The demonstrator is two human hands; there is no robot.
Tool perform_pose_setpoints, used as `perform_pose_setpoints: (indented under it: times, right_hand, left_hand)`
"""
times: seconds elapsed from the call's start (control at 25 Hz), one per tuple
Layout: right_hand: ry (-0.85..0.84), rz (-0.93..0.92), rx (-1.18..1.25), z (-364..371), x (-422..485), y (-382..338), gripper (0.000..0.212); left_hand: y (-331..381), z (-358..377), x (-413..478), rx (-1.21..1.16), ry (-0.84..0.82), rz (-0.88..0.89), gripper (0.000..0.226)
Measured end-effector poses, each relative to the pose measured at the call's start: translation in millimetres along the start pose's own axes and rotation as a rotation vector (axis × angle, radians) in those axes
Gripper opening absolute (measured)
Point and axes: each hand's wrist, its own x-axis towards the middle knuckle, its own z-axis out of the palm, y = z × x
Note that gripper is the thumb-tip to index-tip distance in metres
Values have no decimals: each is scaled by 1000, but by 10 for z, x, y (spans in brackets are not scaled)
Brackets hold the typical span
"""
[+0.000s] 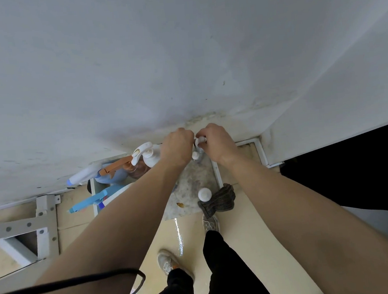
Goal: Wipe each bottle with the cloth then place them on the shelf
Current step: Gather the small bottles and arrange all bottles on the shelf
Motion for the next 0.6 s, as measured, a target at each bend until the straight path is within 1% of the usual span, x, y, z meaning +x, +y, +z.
perform_pose_setpoints:
  times: [0.08, 0.2, 0.28, 0.4, 0.44, 0.52, 0.56, 0.6]
  right_hand:
    - [-10, 19, 10, 61, 11, 44, 23]
    - [37, 39, 49, 176, -2, 101, 24]
    - [56, 55, 97, 224, -6, 110, 24]
    - [40, 82, 145, 262, -12, 121, 25]
    - [45, 100, 169, 268, -23, 132, 28]
    - [84, 189, 277, 248, -103, 133, 43]
    - [108, 240, 324, 231, -171, 140, 46]
    - [121, 280, 353, 212, -261, 146, 44]
  left_hand:
    - [-33, 94, 33, -45, 36, -8, 8]
    - [-73, 235, 89, -128, 72, -31, 12]
    - [-93, 298, 111, -190, 79, -50, 16]
    - [-122, 314, 133, -271, 77, -71, 20]
    - [-126, 304, 128, -286, 66, -69, 22]
    - [-128, 248, 65, -306, 40, -61, 28]
    - [-129, 213, 13, -318, 41, -59, 32]
    - [-133, 183, -53, -331, 54, -59, 35]
